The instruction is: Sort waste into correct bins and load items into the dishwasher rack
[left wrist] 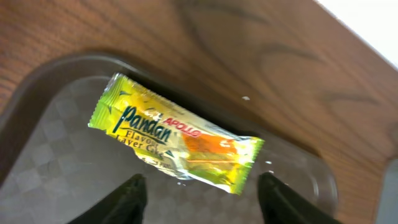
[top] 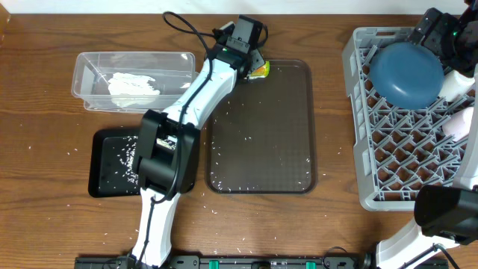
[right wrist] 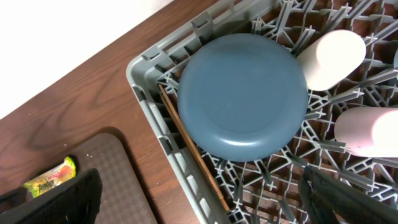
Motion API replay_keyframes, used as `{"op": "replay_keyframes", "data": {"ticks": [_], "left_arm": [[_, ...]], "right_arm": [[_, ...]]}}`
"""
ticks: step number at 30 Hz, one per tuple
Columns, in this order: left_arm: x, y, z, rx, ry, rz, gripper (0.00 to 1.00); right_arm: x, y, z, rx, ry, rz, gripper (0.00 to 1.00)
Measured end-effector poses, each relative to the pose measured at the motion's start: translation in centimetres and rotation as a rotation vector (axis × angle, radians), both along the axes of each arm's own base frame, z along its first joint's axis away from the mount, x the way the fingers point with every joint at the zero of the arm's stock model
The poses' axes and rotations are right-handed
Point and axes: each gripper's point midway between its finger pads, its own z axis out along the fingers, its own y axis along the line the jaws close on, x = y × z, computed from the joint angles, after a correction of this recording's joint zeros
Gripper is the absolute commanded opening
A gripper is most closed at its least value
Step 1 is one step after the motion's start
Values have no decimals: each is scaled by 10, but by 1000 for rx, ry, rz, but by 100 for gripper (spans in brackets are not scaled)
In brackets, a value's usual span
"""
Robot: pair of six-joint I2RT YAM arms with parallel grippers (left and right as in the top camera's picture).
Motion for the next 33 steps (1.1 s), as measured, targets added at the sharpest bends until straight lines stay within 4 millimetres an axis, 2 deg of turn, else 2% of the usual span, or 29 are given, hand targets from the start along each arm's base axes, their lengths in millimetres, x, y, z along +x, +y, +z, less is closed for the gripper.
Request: {"op": "replay_keyframes", "data": {"ticks": [7,10,21,27,33], "left_arm": [[-2,1,-30,-1,54,37,64],[-3,2,-37,-3,66,49,64],[-3,2,-41,-54,83,132,64],[1,0,-58,-80,90,175,64],[8,-3,-55,-104,63,183,64]], "right_arm": [[0,0,0,0,0,0,99],[0,0,0,0,0,0,99],[0,0,0,0,0,0,99],[0,0,0,0,0,0,99],[0,0,0,0,0,0,99]]}}
